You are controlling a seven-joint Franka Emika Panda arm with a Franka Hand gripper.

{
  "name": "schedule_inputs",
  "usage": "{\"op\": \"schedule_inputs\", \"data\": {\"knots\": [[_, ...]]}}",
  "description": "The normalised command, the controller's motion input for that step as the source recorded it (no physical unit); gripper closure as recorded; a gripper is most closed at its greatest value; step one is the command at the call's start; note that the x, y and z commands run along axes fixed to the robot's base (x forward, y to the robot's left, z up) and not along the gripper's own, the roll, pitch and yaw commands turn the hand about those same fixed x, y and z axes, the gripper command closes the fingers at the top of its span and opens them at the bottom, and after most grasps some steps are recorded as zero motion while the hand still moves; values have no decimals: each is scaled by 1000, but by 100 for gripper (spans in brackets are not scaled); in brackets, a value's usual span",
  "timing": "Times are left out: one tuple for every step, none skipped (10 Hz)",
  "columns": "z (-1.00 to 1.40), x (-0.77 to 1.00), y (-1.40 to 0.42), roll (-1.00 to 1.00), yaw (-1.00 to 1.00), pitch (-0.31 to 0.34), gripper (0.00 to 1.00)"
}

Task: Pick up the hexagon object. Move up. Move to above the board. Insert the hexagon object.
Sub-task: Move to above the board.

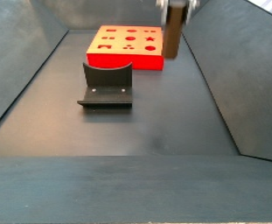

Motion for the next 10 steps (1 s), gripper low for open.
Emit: {"op": "schedule_inputs", "data": {"knots": [[983, -80, -238, -3, 18, 31, 100], [738, -40, -140, 1, 18, 44, 100], [561, -14, -89, 2, 21, 61, 100], [434, 0, -62, 2, 19, 73, 100], [261, 170, -1000, 60, -113, 363, 100], [224, 179, -1000, 78, -93, 341, 100], [238, 189, -1000, 70, -48, 297, 100], [243, 197, -1000, 24, -31, 245, 100], [236, 204, -1000, 7, -9, 190, 100], [239, 212, -1000, 0, 2, 150, 100]]}}
